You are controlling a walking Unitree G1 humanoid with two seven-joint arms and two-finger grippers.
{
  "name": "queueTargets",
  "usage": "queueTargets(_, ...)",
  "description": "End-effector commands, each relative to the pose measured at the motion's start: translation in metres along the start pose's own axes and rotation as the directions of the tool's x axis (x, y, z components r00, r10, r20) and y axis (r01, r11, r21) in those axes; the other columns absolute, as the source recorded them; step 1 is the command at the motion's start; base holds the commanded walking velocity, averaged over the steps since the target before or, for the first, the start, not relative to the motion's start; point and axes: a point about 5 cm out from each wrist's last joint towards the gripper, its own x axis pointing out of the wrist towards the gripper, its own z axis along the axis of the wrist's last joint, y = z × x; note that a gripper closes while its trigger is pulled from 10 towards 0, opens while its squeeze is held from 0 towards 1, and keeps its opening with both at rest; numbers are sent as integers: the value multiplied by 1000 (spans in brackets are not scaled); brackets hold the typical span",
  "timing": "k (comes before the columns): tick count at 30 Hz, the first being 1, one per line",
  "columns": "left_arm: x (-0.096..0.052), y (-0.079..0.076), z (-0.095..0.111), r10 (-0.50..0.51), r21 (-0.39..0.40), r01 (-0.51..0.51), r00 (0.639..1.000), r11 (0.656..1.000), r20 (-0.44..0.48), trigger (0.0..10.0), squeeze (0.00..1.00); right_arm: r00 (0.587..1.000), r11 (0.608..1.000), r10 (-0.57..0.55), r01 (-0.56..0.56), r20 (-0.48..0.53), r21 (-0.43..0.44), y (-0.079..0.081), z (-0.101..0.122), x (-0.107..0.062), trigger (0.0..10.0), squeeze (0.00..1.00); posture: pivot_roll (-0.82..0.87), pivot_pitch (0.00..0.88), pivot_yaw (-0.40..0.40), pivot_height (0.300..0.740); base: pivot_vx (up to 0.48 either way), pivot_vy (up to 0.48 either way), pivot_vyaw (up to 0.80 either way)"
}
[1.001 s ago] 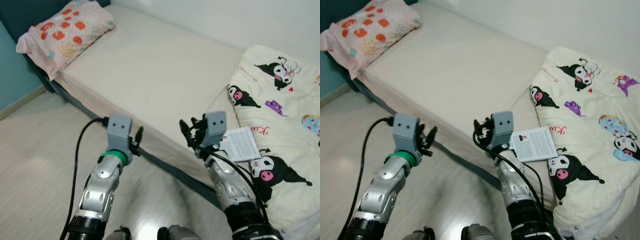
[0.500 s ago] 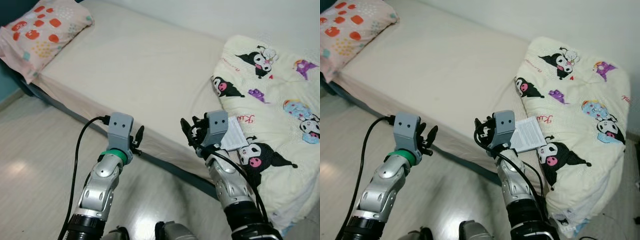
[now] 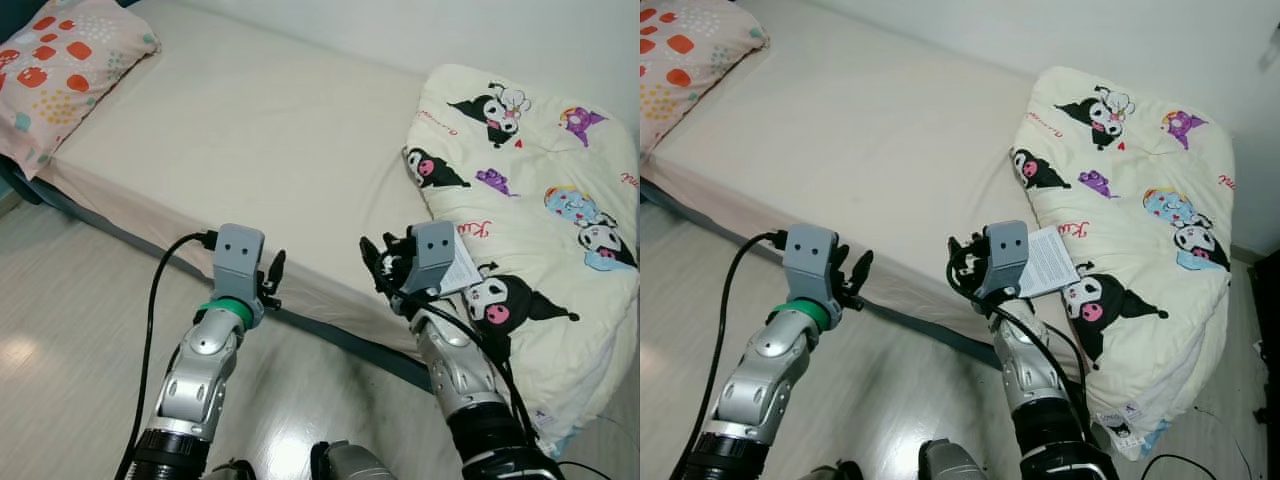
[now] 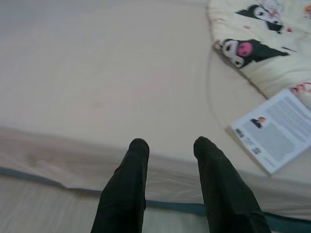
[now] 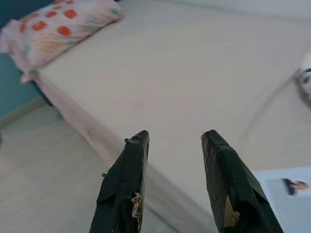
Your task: Clean up the room
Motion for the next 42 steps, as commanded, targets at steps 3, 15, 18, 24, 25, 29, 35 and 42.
queueTargets(3,-3,2,-5,15,3,-15,1000,1000,-16,10000,0,999,1000,16,-15,-30,12,3,-6,-1,10000,0,-39,95,23,740,0,0,-800)
queueTargets(15,-1,2,-4,12,3,-12,1000,1000,-11,10000,0,1000,1000,9,-9,-27,8,2,-6,-1,10000,0,-43,92,31,740,0,0,-800)
queueTargets(18,-1,2,-3,12,4,-12,1000,1000,-9,10000,0,1000,1000,9,-9,-26,9,2,-5,-1,10000,0,-43,92,32,740,0,0,-800)
queueTargets(24,0,2,0,22,16,-22,1000,1000,19,10000,0,1000,1000,8,-8,-20,-2,2,-4,0,10000,0,-43,91,32,740,0,0,-752)
queueTargets(25,0,3,0,24,20,-25,999,999,23,10000,0,1000,1000,11,-11,-17,-6,2,-4,0,10000,0,-43,91,32,740,304,0,0)
queueTargets(29,0,3,0,26,23,-27,999,999,26,10000,0,1000,1000,15,-15,-10,-9,3,-3,0,10000,0,-44,91,33,740,436,0,0)
queueTargets(35,0,3,1,25,25,-26,999,999,26,10000,0,1000,1000,18,-18,-4,-8,4,-2,0,10000,0,-43,91,33,740,457,0,0)
queueTargets(42,0,3,0,27,26,-27,999,999,26,10000,0,1000,1000,25,-25,-2,-6,4,-2,0,10000,0,-43,88,32,740,326,0,0)
